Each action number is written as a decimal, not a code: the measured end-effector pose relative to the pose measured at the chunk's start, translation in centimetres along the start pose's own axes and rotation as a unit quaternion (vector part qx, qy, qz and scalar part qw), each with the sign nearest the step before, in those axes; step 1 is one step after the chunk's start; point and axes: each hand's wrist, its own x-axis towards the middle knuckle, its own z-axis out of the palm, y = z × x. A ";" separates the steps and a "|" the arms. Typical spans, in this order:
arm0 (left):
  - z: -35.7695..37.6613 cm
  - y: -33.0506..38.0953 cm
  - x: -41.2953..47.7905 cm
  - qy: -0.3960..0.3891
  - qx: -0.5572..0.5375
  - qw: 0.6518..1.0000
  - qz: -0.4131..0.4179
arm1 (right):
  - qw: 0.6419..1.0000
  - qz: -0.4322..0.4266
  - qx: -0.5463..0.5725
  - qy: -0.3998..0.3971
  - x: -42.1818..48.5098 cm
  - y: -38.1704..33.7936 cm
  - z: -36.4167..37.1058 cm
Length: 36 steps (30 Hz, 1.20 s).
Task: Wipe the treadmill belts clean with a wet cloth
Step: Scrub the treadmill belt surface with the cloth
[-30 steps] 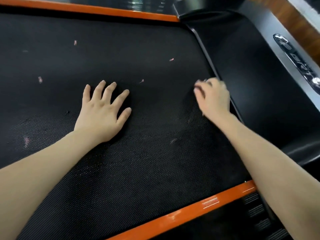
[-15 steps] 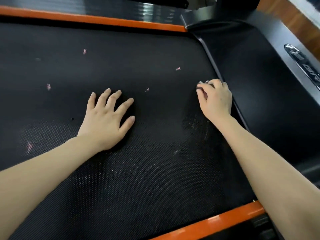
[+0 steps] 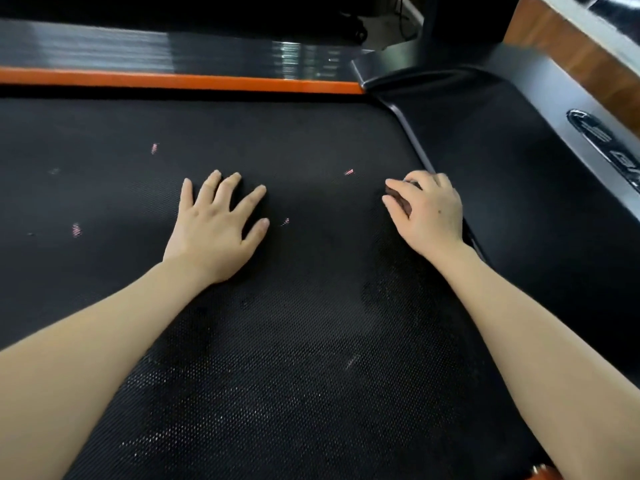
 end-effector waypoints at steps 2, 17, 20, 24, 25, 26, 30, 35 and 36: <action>0.0 0.1 0.1 0.001 -0.002 1.000 -0.002 | 0.999 0.025 -0.019 -0.009 2.4 -0.1 1.0; 0.2 0.1 0.1 0.011 -0.013 1.000 -0.001 | 0.995 0.021 -0.055 -0.083 5.5 -1.8 1.8; 0.2 0.0 0.1 0.015 -0.014 1.000 -0.004 | 0.977 0.180 -0.065 -0.095 8.5 -2.7 3.1; 0.1 0.0 0.2 0.013 -0.012 1.000 -0.006 | 0.996 -0.040 0.067 -0.053 2.6 -7.7 1.5; 0.1 0.0 0.1 0.009 -0.011 1.000 -0.004 | 0.990 -0.096 0.091 -0.056 0.9 -8.2 0.9; 0.1 0.0 0.1 0.007 -0.010 1.000 -0.003 | 0.986 -0.122 0.101 -0.057 0.3 -7.9 0.7; -0.1 0.0 0.1 0.008 -0.018 1.000 -0.001 | 0.998 -0.001 0.051 -0.023 5.2 -4.8 2.5; 0.0 -0.1 0.1 0.014 -0.024 1.000 0.000 | 0.984 0.165 -0.001 -0.062 9.3 -4.3 3.7; 0.0 -0.1 0.0 0.014 -0.025 1.000 -0.001 | 0.991 0.124 0.020 -0.056 7.9 -5.2 3.1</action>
